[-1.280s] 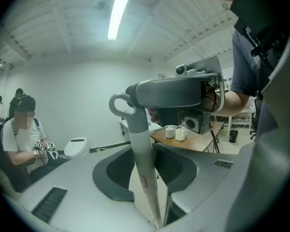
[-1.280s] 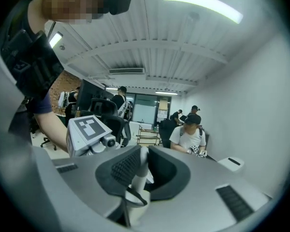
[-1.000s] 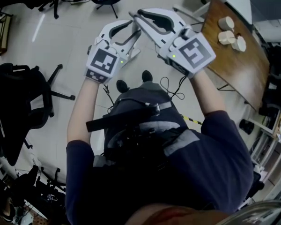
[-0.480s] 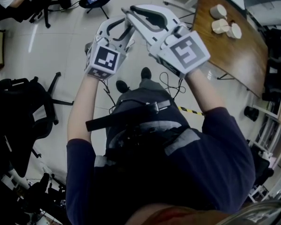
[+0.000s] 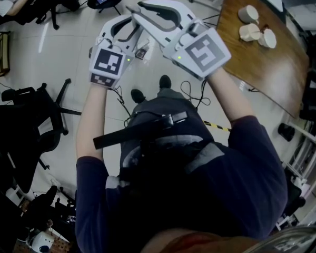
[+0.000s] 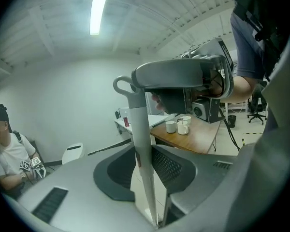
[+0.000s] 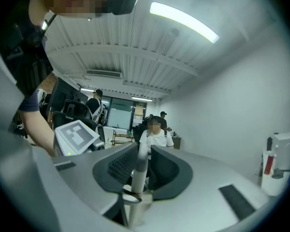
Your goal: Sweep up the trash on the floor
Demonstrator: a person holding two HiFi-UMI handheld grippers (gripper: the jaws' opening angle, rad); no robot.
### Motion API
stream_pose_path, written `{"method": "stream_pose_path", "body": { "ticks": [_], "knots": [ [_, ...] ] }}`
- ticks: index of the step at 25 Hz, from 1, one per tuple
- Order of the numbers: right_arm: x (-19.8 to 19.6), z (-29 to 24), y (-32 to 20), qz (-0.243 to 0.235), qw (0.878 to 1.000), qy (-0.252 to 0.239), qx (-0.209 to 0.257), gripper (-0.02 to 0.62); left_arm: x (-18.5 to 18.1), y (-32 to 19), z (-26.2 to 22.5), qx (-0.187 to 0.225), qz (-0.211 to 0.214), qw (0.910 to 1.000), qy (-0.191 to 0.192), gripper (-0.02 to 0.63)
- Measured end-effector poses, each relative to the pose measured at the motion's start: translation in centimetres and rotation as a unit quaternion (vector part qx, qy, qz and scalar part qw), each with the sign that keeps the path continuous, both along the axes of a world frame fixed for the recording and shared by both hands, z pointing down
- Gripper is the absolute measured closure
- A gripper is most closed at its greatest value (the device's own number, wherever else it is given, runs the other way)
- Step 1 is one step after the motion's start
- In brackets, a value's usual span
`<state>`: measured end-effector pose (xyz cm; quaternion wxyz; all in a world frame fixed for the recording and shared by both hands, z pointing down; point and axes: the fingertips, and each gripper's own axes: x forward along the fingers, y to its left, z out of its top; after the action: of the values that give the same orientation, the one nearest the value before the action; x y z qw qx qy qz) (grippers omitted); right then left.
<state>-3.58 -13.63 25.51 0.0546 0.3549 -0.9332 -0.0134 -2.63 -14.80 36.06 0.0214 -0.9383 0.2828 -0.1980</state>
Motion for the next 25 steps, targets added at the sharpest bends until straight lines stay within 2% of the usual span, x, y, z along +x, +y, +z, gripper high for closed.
{"method": "stream_pose_path", "body": {
  "ticks": [2,4,6,8,13,16,20,25],
  "knots": [
    [1.8,0.3,-0.5,-0.001,1.000,-0.019,-0.009,0.452,0.4,-0.7,-0.4,-0.002,-0.015,0.9999,0.008,0.499],
    [3.9,2.2,-1.0,-0.002,0.999,-0.015,-0.034,0.426,0.5,-1.6,-1.2,-0.004,-0.029,0.9994,0.016,0.500],
    [5.3,6.9,-1.4,-0.023,0.996,0.026,-0.084,0.368,0.8,-2.3,-2.3,-0.005,-0.028,0.9994,0.021,0.500],
    [5.1,11.1,-2.0,-0.052,0.990,0.068,-0.116,0.365,1.5,-2.6,-3.1,-0.006,-0.019,0.9996,0.022,0.500],
    [2.9,16.2,-3.8,-0.096,0.980,0.140,-0.102,0.331,3.7,-2.1,-4.3,-0.013,0.006,0.9997,0.021,0.500],
    [2.4,17.2,-4.2,-0.115,0.976,0.164,-0.082,0.350,3.6,-2.1,-4.2,-0.020,0.002,0.9996,0.021,0.500],
    [1.6,17.5,-3.0,-0.154,0.971,0.167,-0.072,0.488,3.2,-2.2,-3.8,-0.025,-0.006,0.9992,0.030,0.500],
    [1.9,18.0,-3.3,-0.138,0.973,0.167,-0.080,0.494,3.3,-2.3,-3.1,-0.014,-0.003,0.9996,0.024,0.499]
  ]
}}
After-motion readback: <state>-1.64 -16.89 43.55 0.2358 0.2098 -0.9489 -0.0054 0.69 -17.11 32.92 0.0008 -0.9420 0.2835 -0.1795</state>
